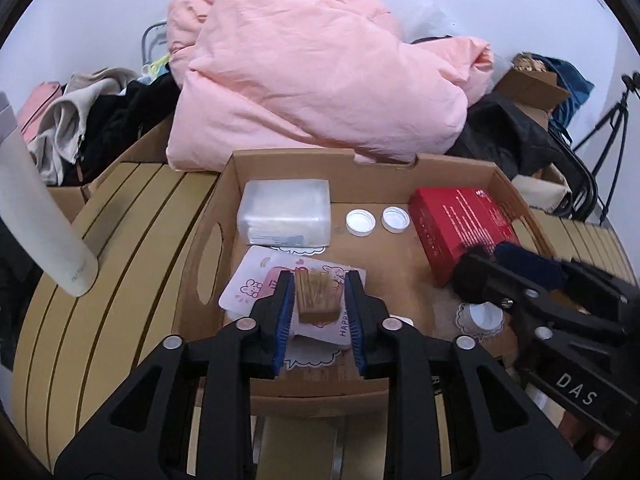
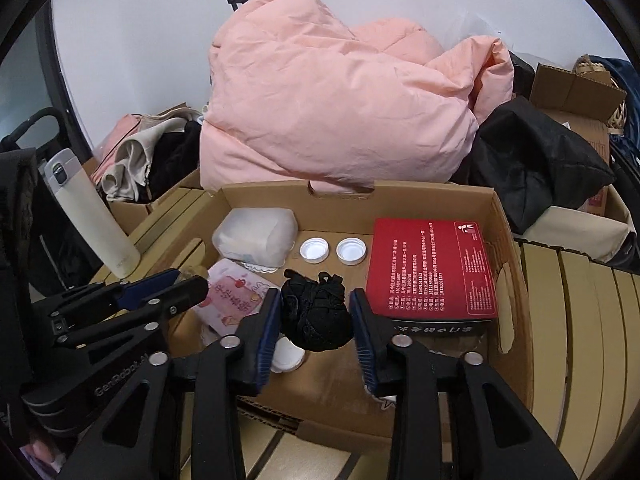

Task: Organize objects
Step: 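Drop the tan packet and black charger into the cardboard tray with both grippers, then grasp the white lotion bottle with the left gripper while the right gripper grasps the black cable, then place the lotion bottle and black cable into the cardboard tray with both grippers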

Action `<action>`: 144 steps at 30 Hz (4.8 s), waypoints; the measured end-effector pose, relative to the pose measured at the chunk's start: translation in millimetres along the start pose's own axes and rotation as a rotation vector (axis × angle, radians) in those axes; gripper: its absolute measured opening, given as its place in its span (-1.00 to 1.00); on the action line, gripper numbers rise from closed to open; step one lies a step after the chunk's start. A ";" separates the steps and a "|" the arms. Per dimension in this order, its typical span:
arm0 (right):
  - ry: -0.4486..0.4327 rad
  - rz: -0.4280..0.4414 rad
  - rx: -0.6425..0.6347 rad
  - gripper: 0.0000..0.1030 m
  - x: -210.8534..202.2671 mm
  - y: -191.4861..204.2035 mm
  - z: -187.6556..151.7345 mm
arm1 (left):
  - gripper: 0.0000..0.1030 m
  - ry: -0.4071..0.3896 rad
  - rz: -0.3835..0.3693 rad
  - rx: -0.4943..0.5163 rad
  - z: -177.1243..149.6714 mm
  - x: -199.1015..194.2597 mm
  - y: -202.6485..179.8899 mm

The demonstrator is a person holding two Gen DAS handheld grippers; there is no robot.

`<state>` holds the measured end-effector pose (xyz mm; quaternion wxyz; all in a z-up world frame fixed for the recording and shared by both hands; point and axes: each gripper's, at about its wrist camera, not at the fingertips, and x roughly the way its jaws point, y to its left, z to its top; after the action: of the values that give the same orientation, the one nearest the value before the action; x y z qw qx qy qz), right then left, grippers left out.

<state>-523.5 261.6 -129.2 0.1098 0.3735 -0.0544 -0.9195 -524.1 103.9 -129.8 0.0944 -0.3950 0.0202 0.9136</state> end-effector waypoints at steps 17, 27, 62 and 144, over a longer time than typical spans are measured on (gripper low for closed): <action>-0.058 -0.091 0.006 0.61 -28.1 -7.4 -1.4 | 0.66 -0.070 0.026 0.003 -1.8 -29.6 4.0; -0.035 -0.218 -0.069 0.61 -102.3 2.4 -45.7 | 0.88 -0.144 0.002 0.039 -47.7 -107.1 -13.4; -0.092 -0.202 0.372 0.54 -152.3 -132.0 -126.4 | 0.35 0.041 -0.284 0.305 -101.1 -23.6 -158.0; 0.063 -0.051 0.084 -0.64 49.7 -3.5 27.3 | -0.52 0.135 -0.061 -0.009 15.3 51.8 0.0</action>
<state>-577.7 253.5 -143.9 0.0722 0.4077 -0.0802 -0.9067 -569.8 113.7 -156.9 0.1188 -0.4566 0.0103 0.8816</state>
